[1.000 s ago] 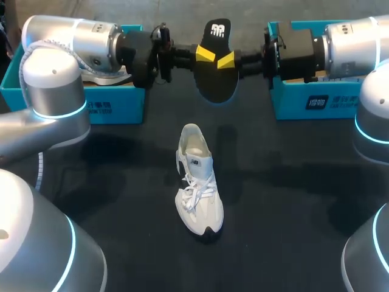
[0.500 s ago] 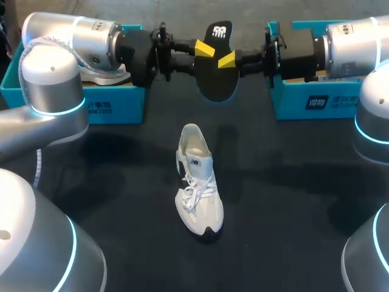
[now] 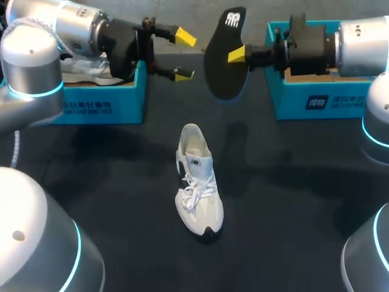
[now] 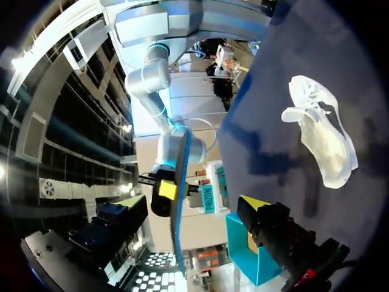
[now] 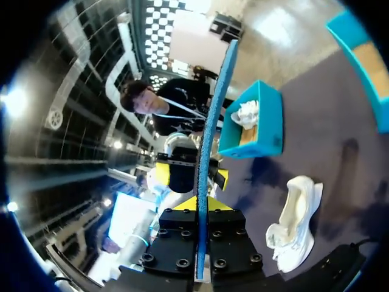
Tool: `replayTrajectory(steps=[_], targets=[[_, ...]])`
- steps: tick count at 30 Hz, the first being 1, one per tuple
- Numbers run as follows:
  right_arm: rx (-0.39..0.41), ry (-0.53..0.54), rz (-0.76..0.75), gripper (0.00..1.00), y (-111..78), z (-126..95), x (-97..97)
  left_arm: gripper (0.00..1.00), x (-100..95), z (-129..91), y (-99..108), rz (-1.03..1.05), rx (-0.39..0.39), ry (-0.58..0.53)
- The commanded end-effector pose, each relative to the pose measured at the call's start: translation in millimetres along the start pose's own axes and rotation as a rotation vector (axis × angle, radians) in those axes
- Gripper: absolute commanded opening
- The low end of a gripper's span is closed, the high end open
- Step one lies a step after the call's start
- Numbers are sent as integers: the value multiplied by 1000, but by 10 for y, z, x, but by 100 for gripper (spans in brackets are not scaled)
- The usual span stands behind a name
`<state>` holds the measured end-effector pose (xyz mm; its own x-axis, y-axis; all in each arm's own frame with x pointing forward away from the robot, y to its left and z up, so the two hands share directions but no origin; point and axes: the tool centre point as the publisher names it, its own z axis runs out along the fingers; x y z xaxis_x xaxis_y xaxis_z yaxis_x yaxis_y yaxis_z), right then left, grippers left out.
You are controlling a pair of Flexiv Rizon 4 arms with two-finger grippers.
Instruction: Take the shoe out of the shoebox, open the shoe tongue, remove and reinsert the insole, then place the shoe into the shoebox
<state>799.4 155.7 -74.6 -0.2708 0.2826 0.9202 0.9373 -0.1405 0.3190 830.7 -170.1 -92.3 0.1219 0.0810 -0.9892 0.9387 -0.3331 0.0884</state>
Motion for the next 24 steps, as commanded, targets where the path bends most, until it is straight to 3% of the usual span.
replayTrajectory(steps=[1, 10, 14, 24], targets=[[-15, -12, -93, 0, -18, -5, 45, 100, 82, -148, 1, 1, 58, 57], [-50, -29, -319, 0, 89, 16, 173, 100, 287, -262, -3, 16, 93, 191], [-37, -44, -346, 0, 127, 28, 205, 100, 391, -268, -16, 40, 111, 267], [-42, -27, -382, 0, 143, 65, 248, 100, 690, -267, -61, 39, 96, 333]])
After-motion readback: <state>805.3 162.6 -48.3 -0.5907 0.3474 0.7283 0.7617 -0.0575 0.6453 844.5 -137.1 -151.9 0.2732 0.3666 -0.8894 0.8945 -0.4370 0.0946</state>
